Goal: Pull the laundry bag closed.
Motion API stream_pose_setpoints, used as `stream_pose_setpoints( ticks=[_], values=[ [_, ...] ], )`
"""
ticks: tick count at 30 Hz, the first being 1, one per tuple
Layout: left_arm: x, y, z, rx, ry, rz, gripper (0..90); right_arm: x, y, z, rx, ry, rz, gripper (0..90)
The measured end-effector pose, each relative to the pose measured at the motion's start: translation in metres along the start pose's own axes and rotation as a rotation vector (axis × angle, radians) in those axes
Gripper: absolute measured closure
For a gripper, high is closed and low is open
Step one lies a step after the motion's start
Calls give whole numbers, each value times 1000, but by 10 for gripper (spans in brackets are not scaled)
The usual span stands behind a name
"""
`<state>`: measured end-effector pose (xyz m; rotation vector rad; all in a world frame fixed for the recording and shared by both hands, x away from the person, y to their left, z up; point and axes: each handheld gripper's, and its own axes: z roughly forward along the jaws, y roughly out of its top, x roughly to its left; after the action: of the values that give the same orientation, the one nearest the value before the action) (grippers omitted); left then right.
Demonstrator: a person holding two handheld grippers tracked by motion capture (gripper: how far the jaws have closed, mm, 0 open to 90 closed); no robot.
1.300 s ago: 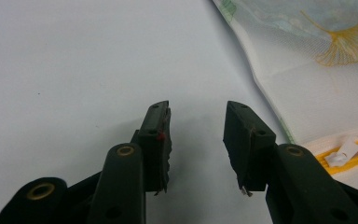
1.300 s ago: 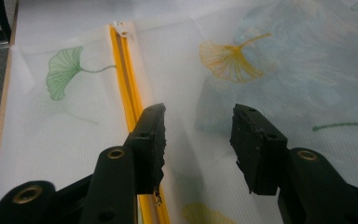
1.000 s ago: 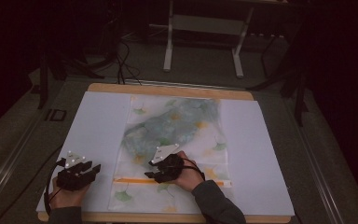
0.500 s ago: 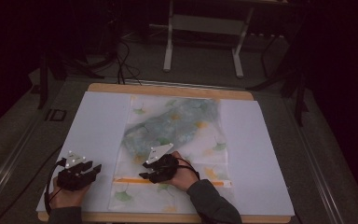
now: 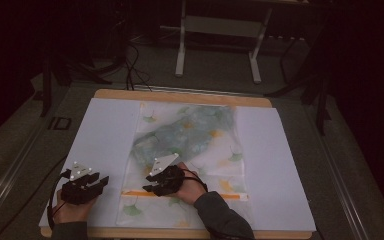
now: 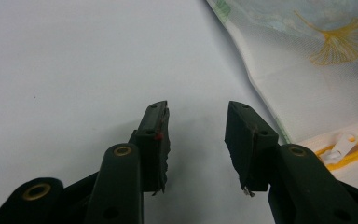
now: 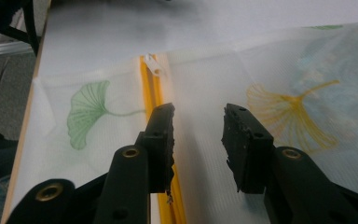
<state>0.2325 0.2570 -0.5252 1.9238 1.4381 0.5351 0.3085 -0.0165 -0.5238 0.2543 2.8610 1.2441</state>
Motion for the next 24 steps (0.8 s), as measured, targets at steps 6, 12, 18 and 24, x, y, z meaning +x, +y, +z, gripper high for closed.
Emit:
stream_pose_setpoints(
  ticks=[6, 12, 18, 24],
  values=[
    [0, 0, 0, 2, 3, -1, 594, 2, 4, 8, 10, 3, -11, 656],
    [0, -1, 0, 4, 5, -4, 594, 6, 10, 16, 14, 15, -23, 692],
    [1, -1, -1, 3, 5, -4, 595, 11, 17, 24, 19, 32, -35, 694],
    [0, -1, 0, 3, 1, 2, 594, 15, 24, 33, 27, 52, -49, 694]
  ],
)
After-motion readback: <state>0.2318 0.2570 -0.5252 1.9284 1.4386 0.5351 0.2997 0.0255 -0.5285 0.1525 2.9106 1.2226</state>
